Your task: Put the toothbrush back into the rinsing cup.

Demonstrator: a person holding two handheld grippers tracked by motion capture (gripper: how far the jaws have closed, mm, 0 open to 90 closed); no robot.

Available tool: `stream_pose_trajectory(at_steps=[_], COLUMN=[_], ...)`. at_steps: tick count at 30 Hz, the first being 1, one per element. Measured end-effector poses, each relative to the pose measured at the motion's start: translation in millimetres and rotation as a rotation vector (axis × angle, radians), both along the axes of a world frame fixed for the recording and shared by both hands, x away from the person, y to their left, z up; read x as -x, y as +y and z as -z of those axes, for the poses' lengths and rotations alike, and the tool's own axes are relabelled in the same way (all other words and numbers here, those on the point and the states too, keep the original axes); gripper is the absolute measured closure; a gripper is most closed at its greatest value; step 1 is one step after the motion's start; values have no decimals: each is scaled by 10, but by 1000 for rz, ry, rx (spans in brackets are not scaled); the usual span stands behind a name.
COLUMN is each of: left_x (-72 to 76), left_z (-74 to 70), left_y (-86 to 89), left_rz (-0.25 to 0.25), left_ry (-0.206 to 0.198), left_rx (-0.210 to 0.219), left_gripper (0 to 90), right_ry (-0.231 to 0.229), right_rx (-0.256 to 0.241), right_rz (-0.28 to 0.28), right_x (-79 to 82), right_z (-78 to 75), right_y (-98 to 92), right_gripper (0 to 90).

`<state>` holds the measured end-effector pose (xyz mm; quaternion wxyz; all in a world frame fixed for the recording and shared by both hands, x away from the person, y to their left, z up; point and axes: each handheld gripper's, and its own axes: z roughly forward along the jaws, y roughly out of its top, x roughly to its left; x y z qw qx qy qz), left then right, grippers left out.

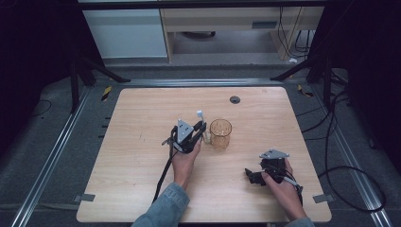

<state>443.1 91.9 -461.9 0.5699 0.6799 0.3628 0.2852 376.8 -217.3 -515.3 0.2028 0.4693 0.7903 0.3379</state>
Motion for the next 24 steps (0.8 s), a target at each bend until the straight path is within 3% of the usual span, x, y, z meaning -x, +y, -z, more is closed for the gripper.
stream_pose_trajectory(at_steps=[14, 24], left_x=[8, 32], left_z=[-34, -104], left_y=[56, 75], left_rz=[12, 28], left_ry=[26, 50], left_rx=[-19, -76], left_gripper=[678, 539], right_ry=[0, 0], right_rx=[0, 0], right_rz=[0, -1], right_x=[0, 0], right_z=[0, 0], right_y=[0, 0], right_gripper=[3, 3])
